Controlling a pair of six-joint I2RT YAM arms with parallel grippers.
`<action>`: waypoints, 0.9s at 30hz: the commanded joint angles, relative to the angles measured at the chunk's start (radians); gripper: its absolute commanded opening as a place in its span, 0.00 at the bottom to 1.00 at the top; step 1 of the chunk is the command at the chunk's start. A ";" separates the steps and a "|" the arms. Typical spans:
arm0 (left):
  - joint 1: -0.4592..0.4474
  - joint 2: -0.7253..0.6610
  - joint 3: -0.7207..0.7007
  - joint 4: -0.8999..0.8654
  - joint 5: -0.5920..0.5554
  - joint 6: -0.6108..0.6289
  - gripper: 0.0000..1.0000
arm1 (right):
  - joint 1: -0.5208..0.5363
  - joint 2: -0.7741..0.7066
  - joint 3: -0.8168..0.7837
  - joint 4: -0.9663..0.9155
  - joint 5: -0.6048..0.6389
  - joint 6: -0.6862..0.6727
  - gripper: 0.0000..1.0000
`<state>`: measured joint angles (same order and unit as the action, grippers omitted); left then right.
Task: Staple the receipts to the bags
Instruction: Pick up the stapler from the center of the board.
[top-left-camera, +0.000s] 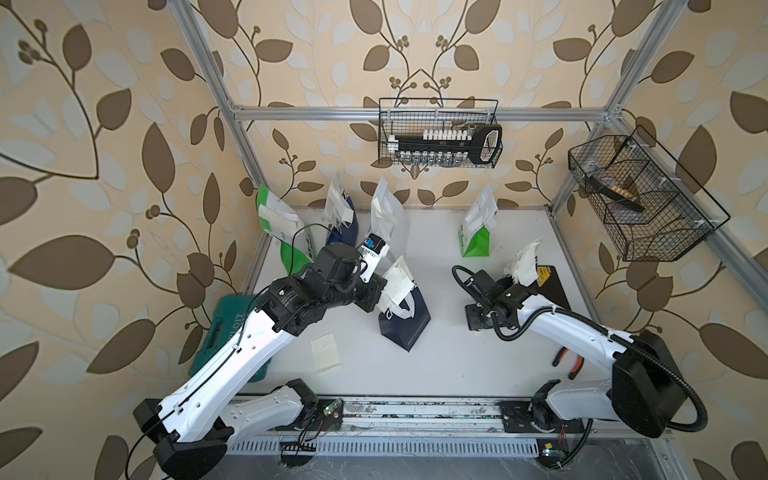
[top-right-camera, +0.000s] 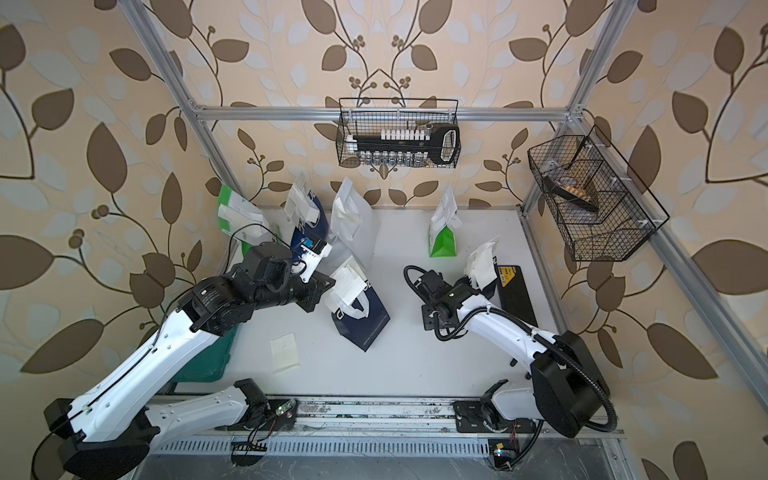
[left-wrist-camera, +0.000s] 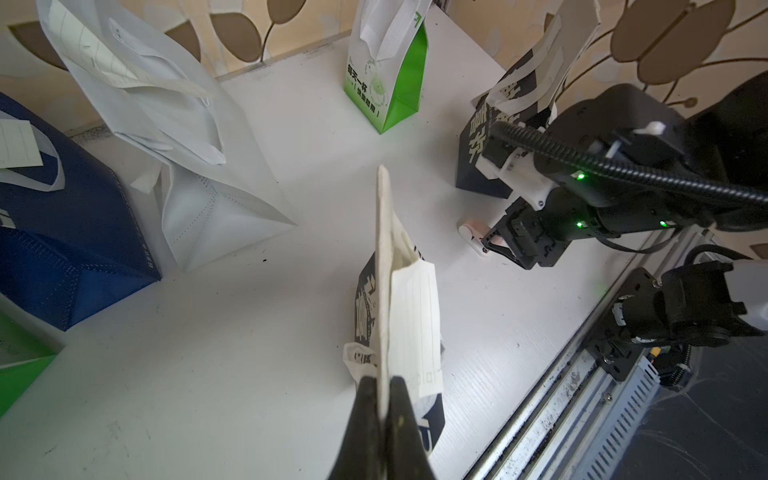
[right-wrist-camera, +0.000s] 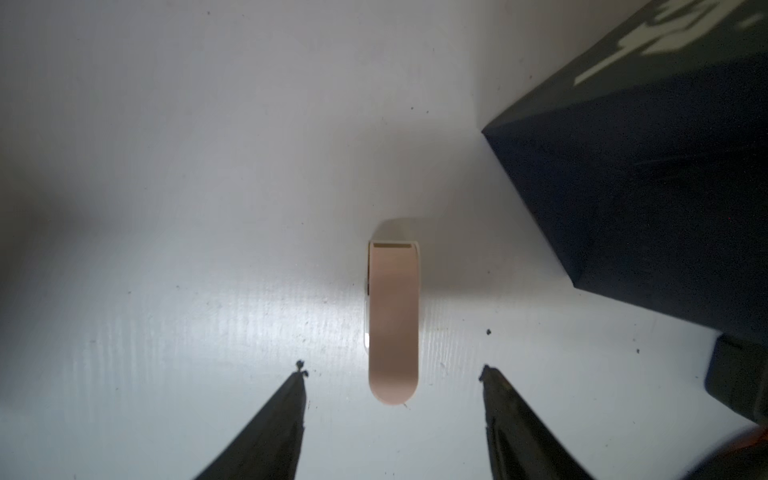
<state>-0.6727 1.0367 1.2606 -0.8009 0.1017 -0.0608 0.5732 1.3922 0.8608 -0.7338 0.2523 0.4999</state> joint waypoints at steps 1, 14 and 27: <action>0.007 -0.012 -0.008 0.027 0.025 -0.009 0.00 | -0.028 0.072 0.041 0.030 -0.037 -0.008 0.64; 0.007 -0.010 -0.021 0.031 0.030 -0.009 0.00 | -0.075 0.266 0.094 0.063 -0.065 -0.043 0.42; 0.006 -0.013 -0.032 0.052 0.020 -0.048 0.00 | 0.002 0.087 0.212 0.057 -0.015 -0.080 0.00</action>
<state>-0.6727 1.0370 1.2362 -0.7914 0.1207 -0.0826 0.5243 1.5974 0.9771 -0.6746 0.2047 0.4366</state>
